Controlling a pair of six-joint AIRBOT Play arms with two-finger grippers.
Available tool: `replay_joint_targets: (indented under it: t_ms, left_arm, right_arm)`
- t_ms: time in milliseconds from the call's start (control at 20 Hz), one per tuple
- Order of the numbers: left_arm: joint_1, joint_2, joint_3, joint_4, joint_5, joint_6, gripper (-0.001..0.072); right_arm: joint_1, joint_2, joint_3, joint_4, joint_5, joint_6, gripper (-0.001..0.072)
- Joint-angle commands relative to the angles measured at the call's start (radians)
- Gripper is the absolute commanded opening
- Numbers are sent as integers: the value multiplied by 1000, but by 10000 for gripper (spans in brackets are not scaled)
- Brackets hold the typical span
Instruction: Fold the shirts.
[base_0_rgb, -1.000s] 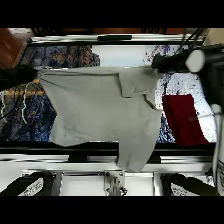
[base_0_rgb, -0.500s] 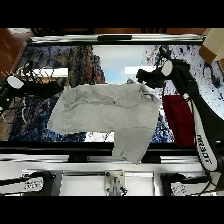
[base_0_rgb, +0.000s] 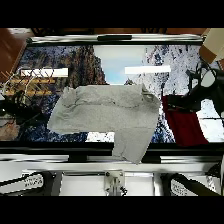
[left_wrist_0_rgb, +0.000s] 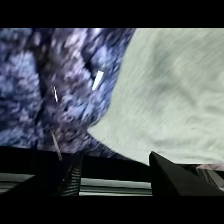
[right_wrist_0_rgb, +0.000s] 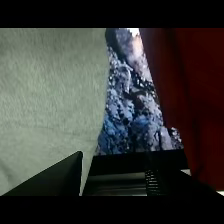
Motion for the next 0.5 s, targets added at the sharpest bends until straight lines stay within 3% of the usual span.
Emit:
replay_joint_targets:
  t_ms: [0,150,350,400,450]
  left_arm:
    - [31,10,-146,-61,122,45,504]
    - [25,6,-182,-139,217,59,500]
    - [14,-36,-182,-141,205,55,498]
    - [8,-40,-182,-142,203,55,484]
    - [2,-40,-182,-142,204,55,412]
  right_arm:
    - [-30,81,-147,87,-40,-26,486]
    - [-31,80,-161,93,-57,-26,486]
    - [-31,80,-162,87,-75,-26,486]
    - [-31,80,-162,84,-72,-26,486]
    - [-31,80,-162,80,-66,-26,486]
